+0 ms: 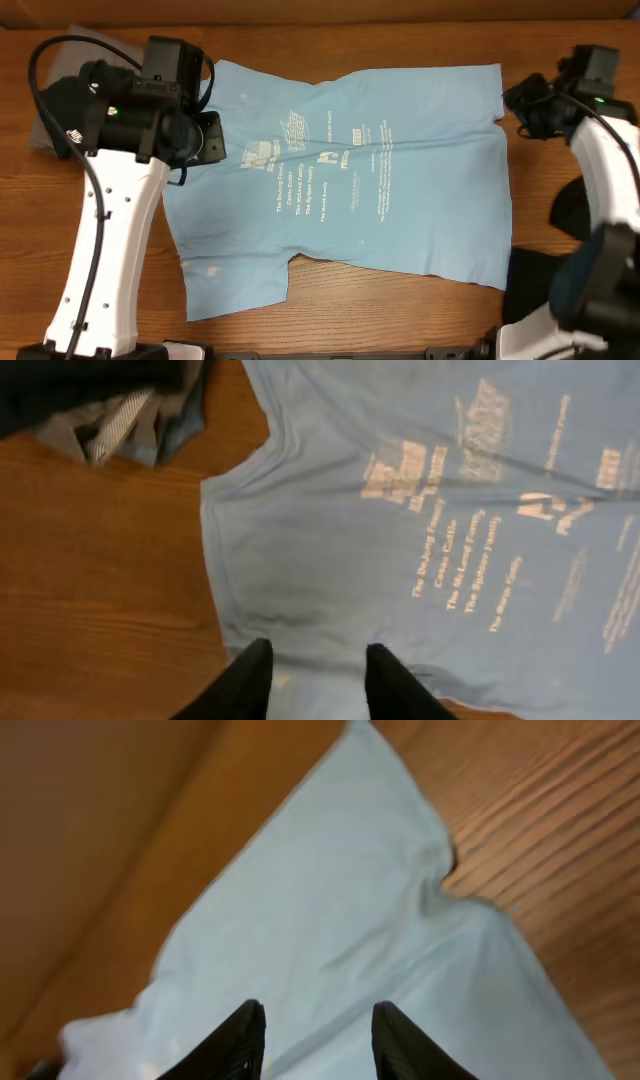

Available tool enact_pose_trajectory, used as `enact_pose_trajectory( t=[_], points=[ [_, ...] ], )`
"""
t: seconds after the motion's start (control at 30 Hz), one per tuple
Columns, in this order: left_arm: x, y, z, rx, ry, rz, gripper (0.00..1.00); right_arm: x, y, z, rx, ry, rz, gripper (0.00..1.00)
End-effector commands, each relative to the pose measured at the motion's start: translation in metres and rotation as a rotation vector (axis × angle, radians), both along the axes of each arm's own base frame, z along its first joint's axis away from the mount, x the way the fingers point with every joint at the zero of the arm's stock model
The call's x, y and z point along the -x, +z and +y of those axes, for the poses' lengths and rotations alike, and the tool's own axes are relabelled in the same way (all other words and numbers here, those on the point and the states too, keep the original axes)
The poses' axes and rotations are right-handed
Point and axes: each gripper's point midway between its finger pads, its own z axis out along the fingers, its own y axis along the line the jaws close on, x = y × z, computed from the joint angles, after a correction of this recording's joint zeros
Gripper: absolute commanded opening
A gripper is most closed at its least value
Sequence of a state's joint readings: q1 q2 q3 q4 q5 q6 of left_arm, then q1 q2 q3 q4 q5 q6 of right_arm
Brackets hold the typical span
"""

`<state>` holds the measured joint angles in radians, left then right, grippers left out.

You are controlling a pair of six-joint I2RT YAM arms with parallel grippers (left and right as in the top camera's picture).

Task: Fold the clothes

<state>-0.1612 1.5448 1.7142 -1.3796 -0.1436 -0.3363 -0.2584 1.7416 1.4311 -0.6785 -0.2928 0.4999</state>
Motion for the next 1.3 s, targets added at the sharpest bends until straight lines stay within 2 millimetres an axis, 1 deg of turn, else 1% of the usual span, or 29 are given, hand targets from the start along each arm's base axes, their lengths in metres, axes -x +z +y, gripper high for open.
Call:
enact_pose_trajectory(
  t=[0.0,0.07,0.1,0.13,0.17,0.2,0.23,0.27,0.37,0.4,0.43,0.47,0.53,0.6,0.67,0.77,0.83,0.87,0.93,1.0,1.07,1.17,1.2,1.23,1.27],
  points=[
    [0.008,-0.056,0.002,-0.002,0.015,0.126,0.20,0.017,0.056,0.021,0.004,0.077,-0.091,0.40],
    [0.016,-0.087,-0.005,0.034,0.002,0.200,0.21,0.035,0.057,0.026,-0.010,0.077,-0.040,0.42],
    [0.020,-0.102,-0.007,0.041,0.000,0.234,0.22,0.043,0.054,0.027,-0.018,0.075,-0.008,0.43],
    [0.026,-0.121,-0.009,0.053,-0.002,0.274,0.22,0.053,0.048,0.030,-0.031,0.074,0.039,0.43],
    [0.031,-0.133,-0.010,0.060,0.001,0.300,0.22,0.062,0.042,0.032,-0.044,0.074,0.084,0.44],
    [0.038,-0.149,-0.010,0.064,0.005,0.334,0.22,0.072,0.034,0.033,-0.054,0.071,0.139,0.45],
    [0.043,-0.159,-0.009,0.062,0.015,0.355,0.22,0.077,0.031,0.034,-0.057,0.068,0.162,0.45],
    [0.051,-0.177,-0.008,0.058,0.031,0.390,0.22,0.087,0.025,0.034,-0.054,0.067,0.210,0.45],
    [0.062,-0.207,-0.006,0.054,0.056,0.421,0.27,0.093,0.023,0.035,-0.038,0.101,0.230,0.46],
    [0.065,-0.218,-0.004,0.051,0.057,0.423,0.26,0.095,0.022,0.036,-0.038,0.104,0.236,0.46],
    [0.067,-0.226,-0.002,0.049,0.063,0.423,0.21,0.096,0.021,0.036,-0.040,0.104,0.242,0.46],
    [0.071,-0.237,0.003,0.037,0.096,0.425,0.12,0.097,0.021,0.036,-0.042,0.104,0.248,0.46],
    [0.078,-0.253,0.016,0.018,0.173,0.431,0.04,0.099,0.020,0.037,-0.044,0.104,0.255,0.46],
    [0.086,-0.268,0.028,0.026,0.234,0.449,0.04,0.100,0.020,0.037,-0.045,0.104,0.259,0.46],
    [0.097,-0.278,0.041,0.034,0.309,0.479,0.04,0.102,0.019,0.037,-0.048,0.104,0.267,0.46],
    [0.105,-0.283,0.061,0.056,0.407,0.506,0.04,0.105,0.017,0.039,-0.052,0.105,0.282,0.47],
    [0.105,-0.283,0.070,0.096,0.463,0.499,0.04,0.108,0.010,0.042,-0.056,0.113,0.301,0.50],
    [0.101,-0.281,0.074,0.136,0.492,0.485,0.04,0.113,0.002,0.044,-0.054,0.115,0.324,0.51],
    [0.087,-0.278,0.070,0.222,0.456,0.451,0.06,0.120,-0.011,0.046,-0.037,0.117,0.364,0.51],
    [0.073,-0.272,0.063,0.278,0.398,0.421,0.11,0.122,-0.020,0.046,-0.033,0.112,0.376,0.54],
    [0.065,-0.265,0.058,0.296,0.354,0.411,0.13,0.117,-0.021,0.045,-0.027,0.111,0.356,0.56],
    [0.056,-0.253,0.055,0.296,0.320,0.407,0.14,0.111,-0.020,0.043,-0.017,0.111,0.330,0.57],
    [0.048,-0.242,0.052,0.298,0.286,0.386,0.14,0.111,-0.020,0.044,-0.015,0.113,0.330,0.57],
    [0.042,-0.236,0.050,0.300,0.268,0.371,0.15,0.111,-0.020,0.044,-0.013,0.116,0.329,0.57],
    [0.031,-0.223,0.044,0.305,0.219,0.329,0.15,0.110,-0.019,0.044,-0.009,0.120,0.324,0.57]
  ],
)
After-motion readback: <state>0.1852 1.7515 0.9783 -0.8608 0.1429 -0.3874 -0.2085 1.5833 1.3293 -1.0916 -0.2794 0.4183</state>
